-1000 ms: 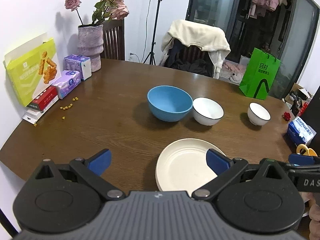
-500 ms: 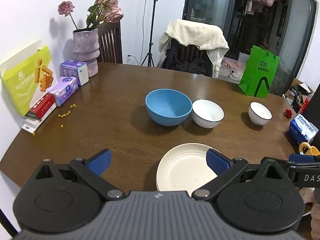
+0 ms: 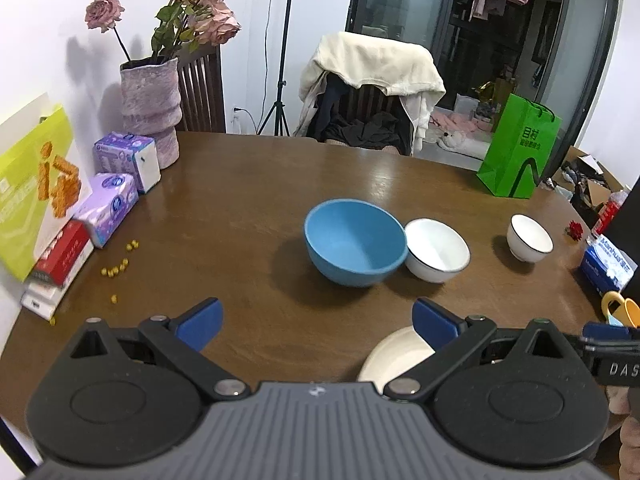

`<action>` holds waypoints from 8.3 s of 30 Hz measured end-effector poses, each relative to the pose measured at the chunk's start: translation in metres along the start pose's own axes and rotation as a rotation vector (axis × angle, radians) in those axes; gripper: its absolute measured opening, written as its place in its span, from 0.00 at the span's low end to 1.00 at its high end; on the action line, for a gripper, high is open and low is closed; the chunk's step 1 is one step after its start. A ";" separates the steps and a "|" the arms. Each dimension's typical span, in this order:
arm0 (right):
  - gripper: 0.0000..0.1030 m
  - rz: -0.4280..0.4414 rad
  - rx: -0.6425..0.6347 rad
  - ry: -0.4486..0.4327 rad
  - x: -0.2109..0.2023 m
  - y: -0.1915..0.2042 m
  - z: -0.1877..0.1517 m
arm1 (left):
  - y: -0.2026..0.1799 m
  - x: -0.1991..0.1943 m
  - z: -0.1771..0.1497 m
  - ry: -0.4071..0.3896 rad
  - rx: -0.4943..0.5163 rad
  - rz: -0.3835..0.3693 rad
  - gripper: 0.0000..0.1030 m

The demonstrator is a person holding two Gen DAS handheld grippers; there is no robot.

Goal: Organize plates and bowls

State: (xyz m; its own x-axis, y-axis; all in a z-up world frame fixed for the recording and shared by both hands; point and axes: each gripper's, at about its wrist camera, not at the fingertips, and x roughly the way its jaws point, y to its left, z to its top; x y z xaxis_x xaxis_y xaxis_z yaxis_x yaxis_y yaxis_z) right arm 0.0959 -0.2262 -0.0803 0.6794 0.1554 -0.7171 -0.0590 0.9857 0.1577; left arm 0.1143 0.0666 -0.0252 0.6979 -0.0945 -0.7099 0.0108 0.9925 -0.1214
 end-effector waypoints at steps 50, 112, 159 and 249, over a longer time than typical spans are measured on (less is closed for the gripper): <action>0.70 -0.156 0.129 0.250 0.210 0.067 0.095 | 0.044 0.235 0.105 0.242 0.095 -0.083 0.99; 0.11 -0.099 0.091 0.285 0.219 0.092 0.093 | 0.046 0.229 0.096 0.289 0.039 -0.117 0.05; 0.10 0.155 -0.217 0.275 0.133 0.212 0.052 | 0.139 0.058 0.024 0.172 -0.219 0.148 0.05; 0.79 0.291 -0.296 0.327 0.118 0.222 0.003 | 0.171 0.000 -0.042 0.107 -0.326 0.262 1.00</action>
State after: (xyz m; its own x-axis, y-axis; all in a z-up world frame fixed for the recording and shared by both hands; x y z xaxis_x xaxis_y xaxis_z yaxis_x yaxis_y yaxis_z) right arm 0.1650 0.0114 -0.1283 0.3428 0.3913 -0.8541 -0.4475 0.8674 0.2178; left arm 0.0858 0.2330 -0.0755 0.5689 0.1326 -0.8116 -0.3954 0.9095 -0.1285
